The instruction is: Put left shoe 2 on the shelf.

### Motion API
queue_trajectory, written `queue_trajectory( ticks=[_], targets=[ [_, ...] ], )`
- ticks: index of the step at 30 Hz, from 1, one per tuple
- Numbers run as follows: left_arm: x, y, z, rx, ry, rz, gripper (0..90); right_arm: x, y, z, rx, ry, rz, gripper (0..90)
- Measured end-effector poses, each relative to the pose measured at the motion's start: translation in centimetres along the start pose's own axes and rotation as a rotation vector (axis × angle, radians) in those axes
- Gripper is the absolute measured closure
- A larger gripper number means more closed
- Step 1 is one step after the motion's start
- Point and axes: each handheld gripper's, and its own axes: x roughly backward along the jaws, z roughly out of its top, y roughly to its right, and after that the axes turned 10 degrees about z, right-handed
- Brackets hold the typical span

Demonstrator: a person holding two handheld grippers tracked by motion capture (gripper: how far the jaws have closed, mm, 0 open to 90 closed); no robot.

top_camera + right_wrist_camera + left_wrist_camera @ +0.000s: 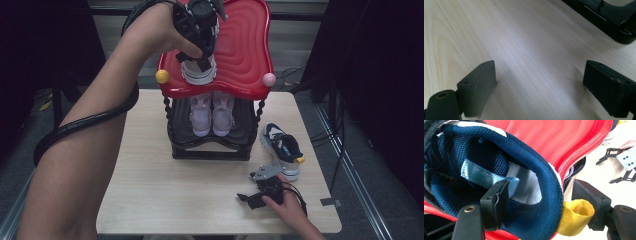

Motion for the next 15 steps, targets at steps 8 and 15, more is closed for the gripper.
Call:
queue_trajectory(
  ticks=[8, 15],
  targets=[
    [0.9, -0.2, -0.1, 0.020, 0.003, 0.001, 28.6, 0.0, 0.0, 0.0, 0.000, 0.000, -0.001, 10.8],
    [1.6, -0.2, -0.6, 0.051, 0.016, -0.013, 27.9, 0.0, 0.0, 0.0, 0.000, 0.001, 0.001, 10.8]
  ],
)
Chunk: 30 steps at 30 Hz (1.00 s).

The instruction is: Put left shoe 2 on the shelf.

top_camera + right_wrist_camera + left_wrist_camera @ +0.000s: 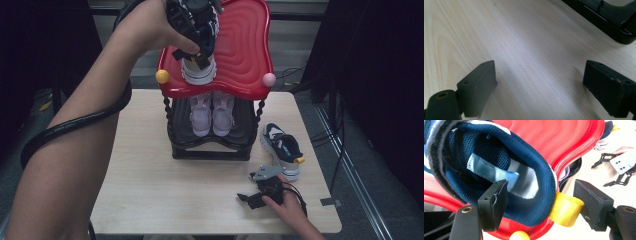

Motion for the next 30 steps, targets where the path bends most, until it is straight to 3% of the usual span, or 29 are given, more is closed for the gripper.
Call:
queue_trajectory(
  ticks=[7, 17, 24, 30],
  targets=[
    [0.9, -0.2, -0.5, -0.002, -0.013, 0.003, 26.1, 0.0, 0.0, 0.0, 0.000, 0.000, -0.001, 10.8],
    [1.7, -0.4, -2.1, 0.040, -0.031, -0.004, 24.2, 0.0, 0.0, 0.0, 0.000, 0.000, 0.000, 10.8],
    [2.0, -0.4, -3.0, 0.033, -0.044, -0.014, 24.2, 0.0, 0.0, 0.0, 0.000, -0.001, -0.001, 10.8],
    [2.2, -0.3, -4.1, 0.055, -0.068, -0.018, 23.7, 0.0, 0.0, 0.0, 0.000, -0.001, -0.002, 10.8]
  ],
)
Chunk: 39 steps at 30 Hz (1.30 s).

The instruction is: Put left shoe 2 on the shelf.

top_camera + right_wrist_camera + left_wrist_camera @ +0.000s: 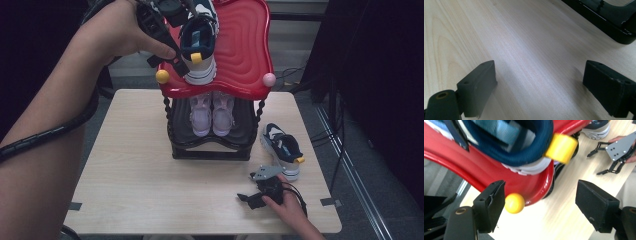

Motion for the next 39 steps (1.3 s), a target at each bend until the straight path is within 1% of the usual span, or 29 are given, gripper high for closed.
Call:
queue_trajectory(
  ticks=[2, 4, 5, 6, 7, 8, 9, 11, 12, 13, 14, 15, 17, 20, 21, 22, 23, 26, 27, 30, 32, 33, 36, 37, 39],
  targets=[
    [-0.1, -0.1, -0.5, 0.004, -0.004, -0.003, 23.7, 0.0, 0.0, 0.0, -0.002, 0.000, -0.002, 10.8],
    [-0.2, -0.1, -0.9, 0.013, -0.021, -0.006, 23.7, 0.0, 0.0, 0.0, -0.003, 0.000, -0.002, 10.8],
    [-0.2, -0.1, -1.1, 0.013, -0.031, -0.011, 23.7, 0.0, 0.0, 0.0, -0.003, 0.000, -0.003, 10.8],
    [-0.2, -0.2, -1.2, 0.001, -0.036, -0.014, 23.6, 0.0, 0.0, 0.0, -0.003, 0.000, -0.003, 10.8],
    [-0.2, -0.1, -1.4, 0.024, -0.039, -0.011, 23.6, 0.0, 0.0, 0.0, -0.003, 0.000, -0.003, 10.8],
    [-0.1, -0.1, -1.5, 0.028, -0.040, -0.010, 23.2, 0.0, 0.0, 0.0, -0.003, 0.000, -0.003, 10.8],
    [-0.1, -0.1, -1.7, 0.021, -0.039, -0.008, 23.1, 0.0, 0.0, 0.0, -0.003, 0.000, -0.002, 10.8],
    [-0.1, -0.1, -2.0, 0.032, -0.041, -0.019, 22.7, 0.0, 0.0, 0.0, -0.003, 0.000, -0.002, 10.8],
    [-0.2, -0.2, -2.2, 0.025, -0.047, -0.025, 22.5, 0.0, 0.0, 0.0, -0.003, 0.000, -0.002, 10.8],
    [-0.2, -0.2, -2.5, 0.039, -0.052, -0.032, 22.3, 0.0, 0.0, 0.0, -0.003, 0.000, -0.002, 10.8],
    [-0.3, -0.2, -2.7, 0.039, -0.055, -0.030, 21.7, 0.0, 0.0, 0.0, -0.003, 0.000, -0.003, 10.8],
    [-0.4, -0.2, -2.9, 0.050, -0.056, -0.031, 21.6, 0.0, 0.0, 0.0, -0.003, 0.000, -0.002, 10.8],
    [-0.5, -0.2, -3.4, 0.044, -0.067, -0.035, 21.6, 0.0, 0.0, 0.0, -0.003, 0.001, -0.003, 10.8],
    [-0.7, -0.2, -4.0, 0.054, -0.073, -0.045, 21.6, 0.0, 0.0, 0.0, -0.003, 0.000, -0.003, 10.8],
    [-0.7, -0.2, -4.3, 0.056, -0.075, -0.039, 21.6, 0.0, -0.1, 0.0, -0.003, 0.001, -0.003, 10.8],
    [-0.8, -0.2, -4.6, 0.061, -0.073, -0.037, 21.6, 0.0, -0.1, 0.0, -0.003, 0.000, -0.003, 10.8],
    [-0.8, -0.2, -4.7, 0.062, -0.074, -0.045, 21.8, 0.0, -0.1, 0.0, -0.003, 0.001, -0.003, 10.8],
    [-0.8, -0.2, -5.3, 0.051, -0.078, -0.042, 21.8, 0.0, 0.0, 0.0, -0.003, 0.000, -0.003, 10.8],
    [-0.8, -0.1, -5.6, 0.064, -0.075, -0.041, 21.8, 0.0, -0.1, 0.0, -0.003, 0.001, -0.003, 10.8],
    [-0.9, 0.0, -6.1, 0.063, -0.074, -0.041, 21.8, 0.0, -0.1, 0.0, -0.003, 0.001, -0.003, 10.8],
    [-1.0, 0.0, -6.6, 0.063, -0.071, -0.049, 21.8, 0.0, -0.1, 0.0, -0.004, 0.001, -0.004, 10.8],
    [-1.1, 0.0, -6.8, 0.071, -0.072, -0.046, 21.8, 0.0, -0.1, 0.0, -0.004, 0.001, -0.004, 10.8],
    [-1.4, -0.2, -7.6, 0.073, -0.076, -0.043, 21.8, 0.0, -0.1, 0.0, -0.005, 0.002, -0.005, 10.8],
    [-1.5, -0.1, -7.9, 0.087, -0.066, -0.039, 21.8, 0.0, -0.1, 0.0, -0.005, 0.001, -0.007, 10.8],
    [-1.7, -0.2, -8.3, 0.086, -0.071, -0.047, 21.8, 0.0, -0.1, 0.0, -0.005, 0.001, -0.007, 10.8]
  ],
)
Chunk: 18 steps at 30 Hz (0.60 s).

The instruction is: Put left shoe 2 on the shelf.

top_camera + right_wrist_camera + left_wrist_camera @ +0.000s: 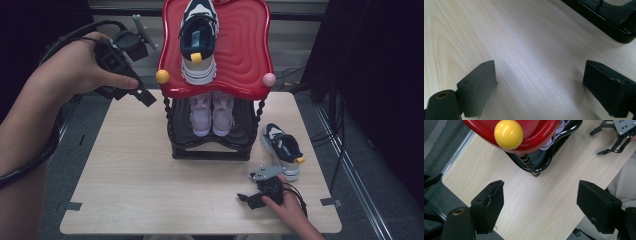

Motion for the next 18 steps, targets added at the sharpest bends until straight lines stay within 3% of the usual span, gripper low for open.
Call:
queue_trajectory(
  ticks=[18],
  targets=[
    [-4.9, 0.0, -4.1, 0.058, 0.014, -0.042, 22.3, 0.0, 0.0, 0.0, -0.002, -0.002, -0.001, 10.8]
  ],
)
